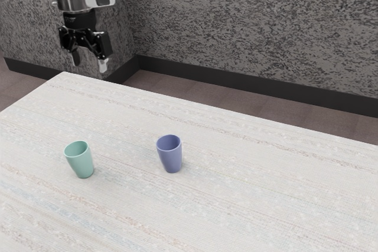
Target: Place the right cup onto the left cup
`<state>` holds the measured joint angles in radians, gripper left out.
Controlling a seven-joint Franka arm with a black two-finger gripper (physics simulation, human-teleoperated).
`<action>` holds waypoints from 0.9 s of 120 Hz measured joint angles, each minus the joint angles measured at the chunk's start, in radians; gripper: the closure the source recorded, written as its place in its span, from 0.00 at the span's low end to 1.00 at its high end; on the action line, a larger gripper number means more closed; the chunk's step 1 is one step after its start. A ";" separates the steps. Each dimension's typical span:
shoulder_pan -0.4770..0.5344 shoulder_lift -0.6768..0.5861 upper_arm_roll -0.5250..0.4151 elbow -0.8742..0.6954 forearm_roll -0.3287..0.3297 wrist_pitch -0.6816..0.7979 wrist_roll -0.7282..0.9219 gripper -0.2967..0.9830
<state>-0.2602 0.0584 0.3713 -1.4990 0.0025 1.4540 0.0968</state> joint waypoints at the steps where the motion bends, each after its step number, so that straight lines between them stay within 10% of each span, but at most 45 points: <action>1: 0.003 0.000 0.000 0.000 0.000 -0.001 0.000 0.23; 108: -0.013 0.231 -0.170 -0.260 -0.064 0.526 -0.014 0.23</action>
<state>-0.2730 0.2898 0.2012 -1.7595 -0.0614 1.9796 0.0828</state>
